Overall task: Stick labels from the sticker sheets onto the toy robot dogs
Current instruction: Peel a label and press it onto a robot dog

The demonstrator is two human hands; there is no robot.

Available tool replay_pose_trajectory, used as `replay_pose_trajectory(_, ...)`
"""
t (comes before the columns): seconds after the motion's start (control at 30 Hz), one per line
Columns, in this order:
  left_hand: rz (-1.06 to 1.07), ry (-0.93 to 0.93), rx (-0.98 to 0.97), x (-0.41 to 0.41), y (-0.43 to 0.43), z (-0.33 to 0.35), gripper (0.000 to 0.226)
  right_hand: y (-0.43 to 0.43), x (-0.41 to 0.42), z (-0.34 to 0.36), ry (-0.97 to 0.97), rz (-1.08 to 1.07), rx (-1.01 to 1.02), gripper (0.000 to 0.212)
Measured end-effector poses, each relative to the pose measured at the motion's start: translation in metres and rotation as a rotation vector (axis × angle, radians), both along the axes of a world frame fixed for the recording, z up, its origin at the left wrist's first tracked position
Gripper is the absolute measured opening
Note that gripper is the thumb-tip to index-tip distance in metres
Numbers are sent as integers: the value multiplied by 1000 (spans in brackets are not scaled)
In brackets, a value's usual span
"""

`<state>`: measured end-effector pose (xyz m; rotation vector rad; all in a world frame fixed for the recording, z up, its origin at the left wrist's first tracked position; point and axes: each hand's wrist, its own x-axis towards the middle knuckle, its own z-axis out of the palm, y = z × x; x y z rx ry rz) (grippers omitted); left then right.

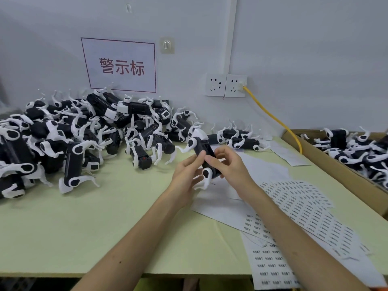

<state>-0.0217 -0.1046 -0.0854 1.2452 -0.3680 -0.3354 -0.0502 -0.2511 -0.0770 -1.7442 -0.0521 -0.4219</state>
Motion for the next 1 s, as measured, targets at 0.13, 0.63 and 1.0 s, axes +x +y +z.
replay_pose_trajectory(0.13, 57, -25, 48, -2, -1, 0, 38, 0, 2, -2, -19, -50, 2, 32)
replay_pose_trajectory(0.63, 198, 250, -194, 8, 8, 8, 40, -11, 12, -20, 229, -115, -754, 35)
replay_pose_trajectory(1.0, 255, 306, -238, 10, 9, 6, 39, -13, 12, -24, 253, -110, -897, 28)
